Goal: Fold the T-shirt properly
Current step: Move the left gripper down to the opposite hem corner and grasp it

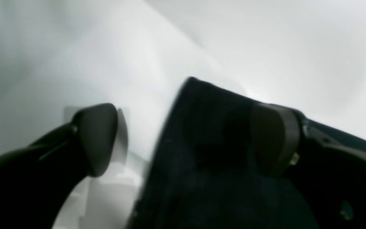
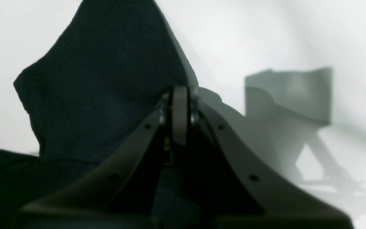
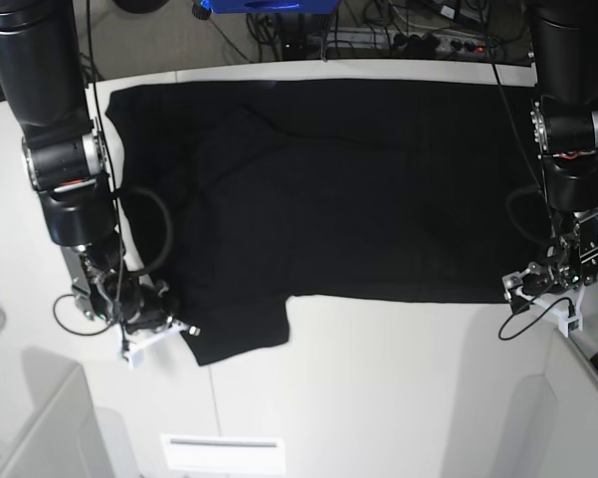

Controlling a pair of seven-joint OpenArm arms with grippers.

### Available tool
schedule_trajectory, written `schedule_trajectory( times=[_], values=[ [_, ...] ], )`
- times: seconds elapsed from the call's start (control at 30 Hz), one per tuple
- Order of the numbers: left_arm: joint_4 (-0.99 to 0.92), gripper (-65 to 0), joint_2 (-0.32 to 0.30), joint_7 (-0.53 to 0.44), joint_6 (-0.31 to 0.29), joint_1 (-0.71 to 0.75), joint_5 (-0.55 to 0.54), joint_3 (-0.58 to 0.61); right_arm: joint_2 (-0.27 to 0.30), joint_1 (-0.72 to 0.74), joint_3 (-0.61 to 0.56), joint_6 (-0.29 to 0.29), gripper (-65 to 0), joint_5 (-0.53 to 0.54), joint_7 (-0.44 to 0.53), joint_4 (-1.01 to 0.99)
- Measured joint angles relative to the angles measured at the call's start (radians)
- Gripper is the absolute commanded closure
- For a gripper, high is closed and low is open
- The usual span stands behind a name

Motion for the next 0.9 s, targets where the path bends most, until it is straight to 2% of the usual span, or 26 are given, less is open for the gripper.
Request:
schedule_trajectory(
  times=[0.23,0.43,0.6,0.67,0.83,0.9],
  values=[
    [-0.002,-61.7,0.006,-0.001,0.000,0.000,0.001,0.000,0.000,0.000,0.000,0.000,0.0,0.000,0.000,0.000],
    [-0.002,-45.9,0.008,-0.012,0.003,0.003,0.001,0.004,0.000,0.000,0.000,0.000,0.0,0.000,0.000,0.000],
    [-0.026,-36.9,0.008,-0.031,0.003,0.000,0.002,0.004,0.000,-0.001,0.000,0.000,0.0,0.000,0.000,0.000],
    [-0.028,-28.6,0.014,-0.039,0.003,0.000,0.002,0.004,0.000,-0.006,0.000,0.000,0.0,0.000,0.001,0.000],
    [-0.017,-2.0,0.030,-0.056,0.003,0.011,-0.005,0.003,0.001,-0.012,0.000,0.000,0.0,0.003,0.003,0.000],
    [-0.002,0.0,0.031,-0.057,0.003,0.021,-0.008,0.004,0.001,-0.014,0.000,0.000,0.0,0.003,0.005,0.000]
  ],
)
